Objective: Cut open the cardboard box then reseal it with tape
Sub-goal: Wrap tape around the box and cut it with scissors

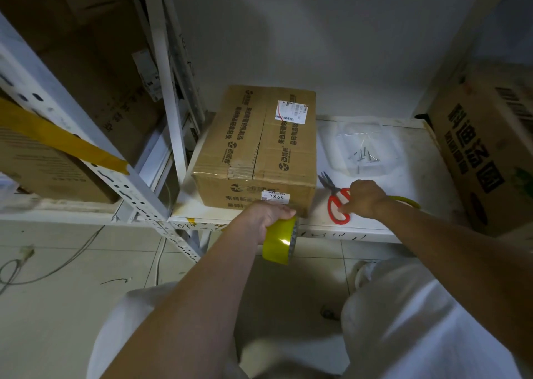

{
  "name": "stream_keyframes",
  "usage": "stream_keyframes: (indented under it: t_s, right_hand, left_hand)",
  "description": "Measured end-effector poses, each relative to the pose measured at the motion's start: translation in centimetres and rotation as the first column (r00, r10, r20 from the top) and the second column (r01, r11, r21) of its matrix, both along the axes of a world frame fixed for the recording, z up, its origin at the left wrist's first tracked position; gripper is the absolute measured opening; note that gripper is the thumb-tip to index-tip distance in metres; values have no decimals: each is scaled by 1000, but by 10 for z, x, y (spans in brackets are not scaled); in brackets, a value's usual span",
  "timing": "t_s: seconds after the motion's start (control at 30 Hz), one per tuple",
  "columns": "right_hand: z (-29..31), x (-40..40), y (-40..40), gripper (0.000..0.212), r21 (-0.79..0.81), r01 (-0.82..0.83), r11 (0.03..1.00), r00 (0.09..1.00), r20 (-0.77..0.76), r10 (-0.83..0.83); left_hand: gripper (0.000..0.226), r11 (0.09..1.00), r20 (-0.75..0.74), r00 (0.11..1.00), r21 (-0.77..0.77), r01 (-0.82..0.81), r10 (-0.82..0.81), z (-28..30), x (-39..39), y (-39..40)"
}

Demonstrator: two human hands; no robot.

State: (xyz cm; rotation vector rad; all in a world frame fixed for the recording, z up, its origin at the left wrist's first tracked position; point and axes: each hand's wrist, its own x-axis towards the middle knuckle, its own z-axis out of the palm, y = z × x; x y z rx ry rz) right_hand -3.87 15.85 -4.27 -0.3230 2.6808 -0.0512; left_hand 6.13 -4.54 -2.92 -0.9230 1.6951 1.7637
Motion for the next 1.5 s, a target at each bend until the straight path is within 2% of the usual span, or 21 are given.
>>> stream_keyframes:
  t_s: [0.07,0.13,0.2,0.23,0.27,0.33,0.4,0.57,0.7,0.9,1.0,1.1,1.33,1.43,1.5]
  right_hand:
    - [3,5,-7,21,40,-33,999,997,-70,36]
    - [8,11,-13,12,-12,-115,993,946,-308,106]
    - [19,17,-21,17,-220,-294,930,817,-562,125]
    - [25,21,-27,27,-289,-395,872,771,-620,144]
    - [30,24,-33,41,-273,-475,837,743,-634,215]
    - [32,26,-47,65,-108,-534,839,717,-583,382]
    - [30,27,-59,72,23,-489,872,745,-510,431]
    - [17,23,-61,83,122,-510,851,760,-399,513]
    - [19,25,-61,86,105,-483,869,770,-422,479]
    - [12,33,-84,62,9,-371,929,718,-631,293]
    - [14,33,-83,55,-21,-389,921,676,-686,270]
    - [25,34,-78,59,-11,-401,916,709,-637,303]
    - [45,55,-102,47,-83,-376,923,850,-427,308]
    - [50,71,-125,38,-240,-348,906,897,-368,247]
    - [51,78,-140,35,-340,-304,890,930,-307,201]
  left_hand:
    - [8,1000,3,1000,4,-4,4,0,1,-4]
    - [10,1000,7,1000,-4,-8,8,-2,1,-7]
    - [10,1000,-5,1000,-18,-10,10,-4,1,-8]
    - [9,1000,-12,1000,-24,-8,8,-6,1,-8]
    - [9,1000,-15,1000,-30,-3,2,-8,1,-8]
    - [9,1000,-22,1000,-18,0,0,-8,2,-6]
    - [9,1000,-32,999,10,1,0,-6,4,-5]
    - [9,1000,-36,999,13,0,1,-7,7,-15]
    - [11,1000,-3,1000,-17,-20,20,-10,10,-21]
    - [9,999,-21,999,37,-29,30,-8,14,-19]
    - [9,998,-45,998,52,-44,47,-6,16,-23]
    - [11,994,-69,993,69,-89,94,-1,20,-32]
    - [54,978,-73,975,25,-208,209,8,27,-59]
    - [28,968,-41,968,4,-249,249,14,37,-63]
    - [22,963,-8,964,-34,-266,266,14,44,-66]
